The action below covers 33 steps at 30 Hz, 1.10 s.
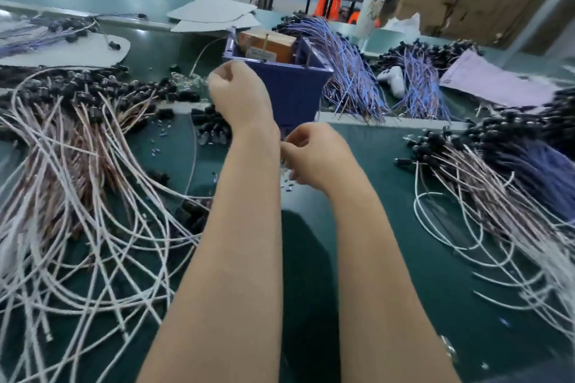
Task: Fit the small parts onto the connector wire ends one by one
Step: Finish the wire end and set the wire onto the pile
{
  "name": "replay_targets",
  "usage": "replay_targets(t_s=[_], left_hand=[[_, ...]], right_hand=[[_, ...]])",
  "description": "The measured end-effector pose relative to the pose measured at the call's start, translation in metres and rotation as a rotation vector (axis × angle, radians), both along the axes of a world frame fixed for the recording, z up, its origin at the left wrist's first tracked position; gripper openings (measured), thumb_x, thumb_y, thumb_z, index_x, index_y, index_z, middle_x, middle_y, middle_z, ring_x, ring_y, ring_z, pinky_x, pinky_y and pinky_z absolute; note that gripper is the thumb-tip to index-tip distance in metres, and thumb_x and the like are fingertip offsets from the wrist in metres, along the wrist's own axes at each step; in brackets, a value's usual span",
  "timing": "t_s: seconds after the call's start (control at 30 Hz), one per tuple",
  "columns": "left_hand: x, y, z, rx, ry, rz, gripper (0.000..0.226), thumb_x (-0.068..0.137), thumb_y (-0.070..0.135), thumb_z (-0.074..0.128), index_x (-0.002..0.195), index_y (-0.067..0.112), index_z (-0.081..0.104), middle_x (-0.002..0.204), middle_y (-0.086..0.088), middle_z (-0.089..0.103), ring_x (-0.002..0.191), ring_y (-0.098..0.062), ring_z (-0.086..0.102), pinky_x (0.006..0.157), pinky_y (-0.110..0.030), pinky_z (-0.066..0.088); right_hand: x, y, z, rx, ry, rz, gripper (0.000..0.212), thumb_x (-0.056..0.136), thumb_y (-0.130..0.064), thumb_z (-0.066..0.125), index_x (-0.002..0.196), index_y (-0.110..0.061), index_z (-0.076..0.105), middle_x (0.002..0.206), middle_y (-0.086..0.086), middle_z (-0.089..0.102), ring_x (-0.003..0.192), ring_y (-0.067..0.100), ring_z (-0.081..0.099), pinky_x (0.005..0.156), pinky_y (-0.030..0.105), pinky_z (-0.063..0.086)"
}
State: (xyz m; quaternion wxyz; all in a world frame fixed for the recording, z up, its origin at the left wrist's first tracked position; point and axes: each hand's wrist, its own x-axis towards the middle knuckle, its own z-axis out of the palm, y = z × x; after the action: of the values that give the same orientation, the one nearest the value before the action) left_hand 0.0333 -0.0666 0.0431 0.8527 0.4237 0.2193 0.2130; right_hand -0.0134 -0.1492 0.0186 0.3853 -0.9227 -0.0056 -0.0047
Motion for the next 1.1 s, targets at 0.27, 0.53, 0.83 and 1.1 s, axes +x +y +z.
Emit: replay_targets(t_s=[0.27, 0.53, 0.83, 1.1], left_hand=[[-0.044, -0.124, -0.018, 0.087, 0.015, -0.324, 0.008, 0.094, 0.009, 0.041, 0.092, 0.013, 0.048, 0.089, -0.004, 0.051, 0.065, -0.011, 0.041, 0.054, -0.021, 0.033], [-0.062, -0.154, -0.029, 0.11, 0.071, -0.407, 0.017, 0.096, 0.011, 0.041, 0.083, 0.02, 0.047, 0.08, 0.005, 0.05, 0.07, -0.008, 0.047, 0.06, -0.019, 0.039], [-0.042, -0.111, -0.026, 0.122, 0.02, -0.259, 0.01, 0.095, 0.01, 0.043, 0.099, 0.012, 0.052, 0.089, 0.002, 0.054, 0.082, -0.013, 0.052, 0.074, -0.025, 0.042], [-0.006, 0.011, -0.016, 0.086, -0.012, 0.019, 0.01, 0.094, 0.011, 0.043, 0.09, 0.016, 0.051, 0.08, 0.003, 0.053, 0.07, -0.01, 0.051, 0.065, -0.022, 0.041]], right_hand=[[-0.126, -0.136, -0.008, -0.229, 0.302, -0.17, 0.029, 0.077, -0.047, 0.073, 0.083, -0.022, 0.059, 0.074, -0.003, 0.065, 0.051, 0.011, 0.063, 0.065, 0.034, 0.059], [-0.161, -0.155, -0.027, -0.263, 0.42, -0.083, 0.013, 0.085, -0.018, 0.065, 0.083, -0.017, 0.052, 0.072, -0.001, 0.065, 0.051, 0.011, 0.067, 0.053, 0.025, 0.053], [-0.064, -0.091, -0.04, -0.149, 0.211, -0.142, 0.015, 0.084, -0.001, 0.052, 0.097, 0.0, 0.06, 0.1, 0.022, 0.066, 0.093, 0.037, 0.065, 0.084, 0.044, 0.055], [0.041, 0.018, -0.041, -0.131, 0.072, -0.03, 0.015, 0.089, -0.012, 0.054, 0.095, 0.0, 0.061, 0.098, 0.015, 0.066, 0.086, 0.03, 0.059, 0.069, 0.029, 0.046]])
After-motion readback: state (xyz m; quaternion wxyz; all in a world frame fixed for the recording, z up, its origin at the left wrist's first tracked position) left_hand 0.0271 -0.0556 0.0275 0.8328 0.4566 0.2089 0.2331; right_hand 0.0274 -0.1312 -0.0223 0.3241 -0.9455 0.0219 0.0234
